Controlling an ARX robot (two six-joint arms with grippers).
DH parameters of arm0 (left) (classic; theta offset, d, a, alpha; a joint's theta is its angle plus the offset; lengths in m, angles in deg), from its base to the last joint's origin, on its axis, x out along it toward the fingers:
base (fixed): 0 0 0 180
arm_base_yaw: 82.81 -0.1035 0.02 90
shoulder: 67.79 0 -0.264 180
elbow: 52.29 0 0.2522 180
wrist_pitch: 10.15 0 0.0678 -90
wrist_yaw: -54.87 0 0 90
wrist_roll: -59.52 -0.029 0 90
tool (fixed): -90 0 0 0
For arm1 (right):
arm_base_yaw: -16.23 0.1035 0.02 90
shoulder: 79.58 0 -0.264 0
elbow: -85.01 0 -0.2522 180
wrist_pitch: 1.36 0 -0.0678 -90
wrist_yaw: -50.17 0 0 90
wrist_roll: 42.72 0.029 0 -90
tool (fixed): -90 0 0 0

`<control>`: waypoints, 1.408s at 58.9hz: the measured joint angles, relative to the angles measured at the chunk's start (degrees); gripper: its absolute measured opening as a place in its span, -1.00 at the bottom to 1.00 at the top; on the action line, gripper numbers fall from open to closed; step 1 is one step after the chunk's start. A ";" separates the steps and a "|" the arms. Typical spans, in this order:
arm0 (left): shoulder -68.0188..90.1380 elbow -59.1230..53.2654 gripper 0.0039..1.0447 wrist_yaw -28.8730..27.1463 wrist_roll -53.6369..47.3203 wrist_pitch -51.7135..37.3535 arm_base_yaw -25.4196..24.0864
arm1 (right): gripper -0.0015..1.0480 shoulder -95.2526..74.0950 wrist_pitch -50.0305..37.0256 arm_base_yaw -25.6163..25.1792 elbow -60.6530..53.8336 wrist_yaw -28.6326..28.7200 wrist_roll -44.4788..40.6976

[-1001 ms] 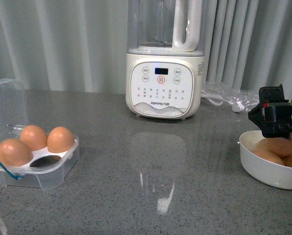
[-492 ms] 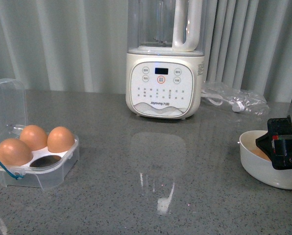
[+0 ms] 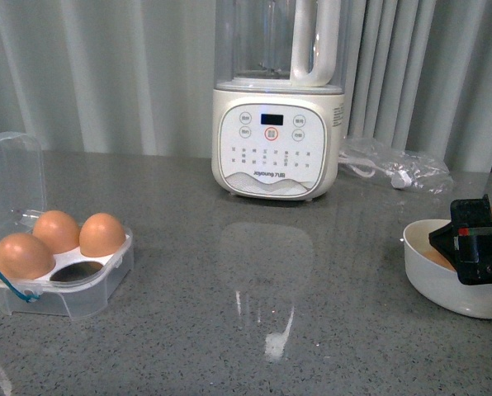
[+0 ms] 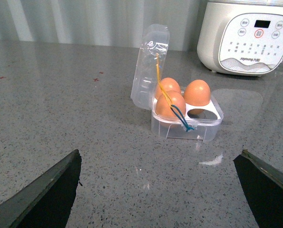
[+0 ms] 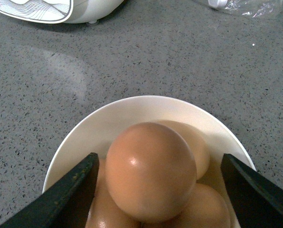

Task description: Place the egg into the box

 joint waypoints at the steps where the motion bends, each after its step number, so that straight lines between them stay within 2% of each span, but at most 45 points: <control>1: 0.00 0.00 0.87 0.00 0.00 0.00 0.00 | 0.27 0.00 -0.04 0.00 0.00 0.02 -0.02; 2: 0.00 0.00 0.87 0.00 0.00 0.00 0.00 | 0.15 0.00 -0.15 0.00 0.02 0.09 -0.09; 6: 0.00 0.00 0.87 0.00 -0.02 0.00 0.00 | -0.04 0.00 -0.26 0.00 0.02 0.13 -0.13; 11: 0.00 0.00 0.87 0.00 0.00 0.00 0.00 | -0.17 0.00 -0.26 0.04 0.04 0.31 -0.39; 26: 0.00 0.00 0.87 0.00 0.00 0.00 0.00 | -0.19 2.34 0.68 -0.31 0.09 0.77 -1.16; 36: 0.00 0.00 0.87 0.00 0.00 0.00 0.00 | -0.19 7.65 4.74 -0.09 2.23 1.46 -1.70; 52: 0.00 0.00 0.87 0.00 0.00 0.00 0.00 | -0.19 20.39 8.83 3.34 6.75 3.04 -3.19; 69: 0.00 0.00 0.87 0.00 -0.02 0.00 0.00 | -0.19 13.94 6.34 2.64 7.26 2.86 -1.99; 83: 0.00 0.00 0.87 0.00 0.00 0.00 0.00 | -0.19 6.38 3.85 7.26 11.52 1.90 -1.11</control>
